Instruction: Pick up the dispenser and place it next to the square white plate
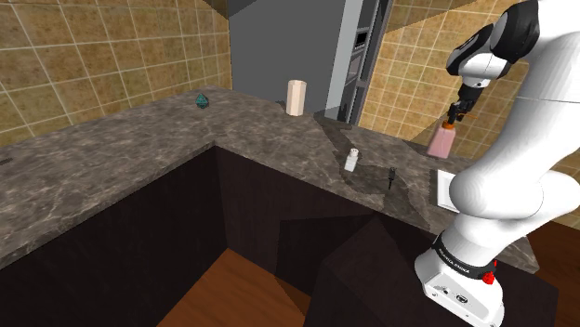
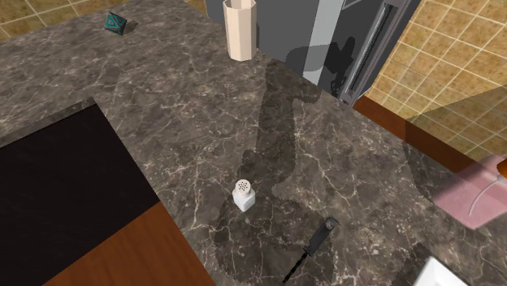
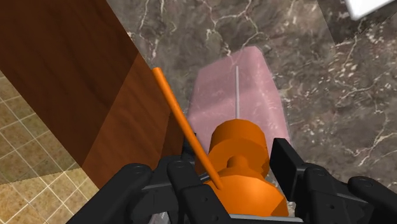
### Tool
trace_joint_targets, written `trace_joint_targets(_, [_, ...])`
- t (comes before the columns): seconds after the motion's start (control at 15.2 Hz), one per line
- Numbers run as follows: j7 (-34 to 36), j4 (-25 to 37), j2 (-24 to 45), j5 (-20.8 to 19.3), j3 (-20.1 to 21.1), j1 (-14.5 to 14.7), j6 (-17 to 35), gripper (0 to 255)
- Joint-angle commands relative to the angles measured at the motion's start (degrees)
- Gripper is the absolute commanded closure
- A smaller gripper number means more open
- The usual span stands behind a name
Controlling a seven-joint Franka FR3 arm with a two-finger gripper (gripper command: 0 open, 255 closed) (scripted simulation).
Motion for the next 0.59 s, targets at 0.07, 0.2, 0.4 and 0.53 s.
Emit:
trace_joint_targets(0.07, [-0.04,0.00,0.07,0.05,0.01,-0.03,0.08,255])
trace_joint_targets(0.2, [-0.04,0.00,0.07,0.05,0.01,-0.03,0.08,255])
trace_joint_targets(0.4, [-0.04,0.00,0.07,0.05,0.01,-0.03,0.08,0])
trace_joint_targets(0.53, [-0.04,0.00,0.07,0.05,0.01,-0.03,0.08,0])
